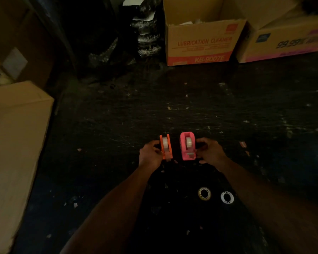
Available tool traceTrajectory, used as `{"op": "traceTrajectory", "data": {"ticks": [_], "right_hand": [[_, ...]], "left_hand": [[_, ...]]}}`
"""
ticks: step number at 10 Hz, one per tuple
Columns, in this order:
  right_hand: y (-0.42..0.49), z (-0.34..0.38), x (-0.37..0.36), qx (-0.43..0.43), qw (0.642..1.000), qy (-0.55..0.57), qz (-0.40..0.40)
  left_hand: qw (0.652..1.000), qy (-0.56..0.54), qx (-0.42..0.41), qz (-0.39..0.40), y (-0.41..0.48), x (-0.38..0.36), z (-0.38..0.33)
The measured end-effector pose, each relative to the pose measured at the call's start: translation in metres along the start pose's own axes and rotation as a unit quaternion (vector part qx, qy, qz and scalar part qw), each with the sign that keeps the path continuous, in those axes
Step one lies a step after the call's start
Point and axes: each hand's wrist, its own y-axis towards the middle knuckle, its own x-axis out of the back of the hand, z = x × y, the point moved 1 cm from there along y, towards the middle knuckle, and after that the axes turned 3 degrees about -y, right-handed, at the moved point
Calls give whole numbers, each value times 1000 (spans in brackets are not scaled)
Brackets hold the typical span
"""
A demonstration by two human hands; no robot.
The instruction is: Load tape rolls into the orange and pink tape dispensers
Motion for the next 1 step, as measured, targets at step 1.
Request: {"op": "traceTrajectory", "data": {"ticks": [1], "right_hand": [[1,-2,0,-1,999,-35,-11]], "left_hand": [[1000,6,7,-2,-2,1,2]]}}
